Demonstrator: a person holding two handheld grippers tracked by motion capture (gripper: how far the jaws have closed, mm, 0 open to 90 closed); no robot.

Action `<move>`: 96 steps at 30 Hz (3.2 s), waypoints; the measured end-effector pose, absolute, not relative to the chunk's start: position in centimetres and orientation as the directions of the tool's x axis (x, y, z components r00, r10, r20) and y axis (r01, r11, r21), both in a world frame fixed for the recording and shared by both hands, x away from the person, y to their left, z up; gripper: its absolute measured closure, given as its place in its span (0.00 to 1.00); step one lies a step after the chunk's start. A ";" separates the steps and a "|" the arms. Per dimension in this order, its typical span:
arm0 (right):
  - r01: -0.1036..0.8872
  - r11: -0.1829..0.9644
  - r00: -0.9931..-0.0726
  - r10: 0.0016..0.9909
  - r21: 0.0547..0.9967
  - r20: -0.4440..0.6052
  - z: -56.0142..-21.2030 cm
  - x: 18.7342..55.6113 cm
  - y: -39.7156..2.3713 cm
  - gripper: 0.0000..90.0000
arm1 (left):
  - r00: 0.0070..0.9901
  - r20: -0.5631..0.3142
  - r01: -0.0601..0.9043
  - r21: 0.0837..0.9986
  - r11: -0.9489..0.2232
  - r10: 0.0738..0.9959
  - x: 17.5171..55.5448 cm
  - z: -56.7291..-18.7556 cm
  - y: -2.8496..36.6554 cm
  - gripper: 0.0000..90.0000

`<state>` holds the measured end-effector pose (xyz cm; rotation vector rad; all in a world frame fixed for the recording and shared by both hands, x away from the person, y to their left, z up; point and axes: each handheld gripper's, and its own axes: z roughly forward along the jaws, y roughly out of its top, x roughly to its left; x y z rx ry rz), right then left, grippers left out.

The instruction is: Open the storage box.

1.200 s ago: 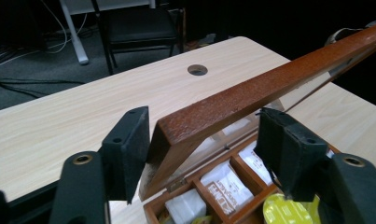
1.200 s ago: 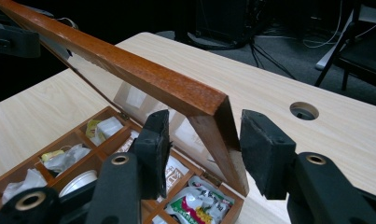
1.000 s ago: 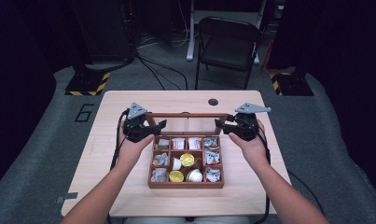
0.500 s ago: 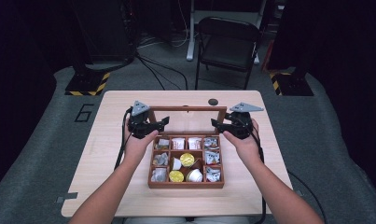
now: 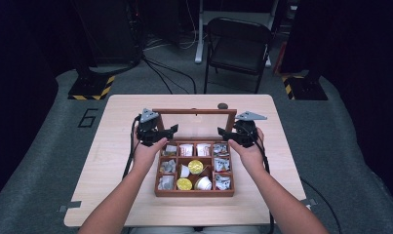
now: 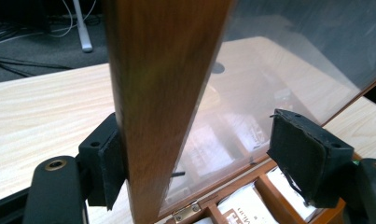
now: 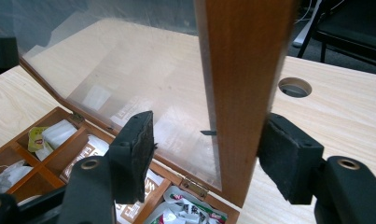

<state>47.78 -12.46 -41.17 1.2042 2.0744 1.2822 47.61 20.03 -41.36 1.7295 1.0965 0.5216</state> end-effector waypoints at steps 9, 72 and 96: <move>0.451 0.195 -0.530 0.844 0.871 0.085 -41.1 48.3 -12.2 0.44 | 0.498 -0.135 0.453 0.883 -0.124 0.857 48.0 -42.0 20.1 0.26; 0.523 0.181 -0.456 0.885 0.833 0.094 -45.4 51.0 -11.2 0.45 | 0.432 -0.224 0.542 0.839 -0.053 0.874 50.6 -47.3 20.1 0.34; 0.540 0.153 -0.443 0.888 0.827 0.125 -46.3 52.4 -11.3 0.43 | 0.419 -0.272 0.567 0.823 -0.017 0.866 51.8 -48.2 20.4 0.34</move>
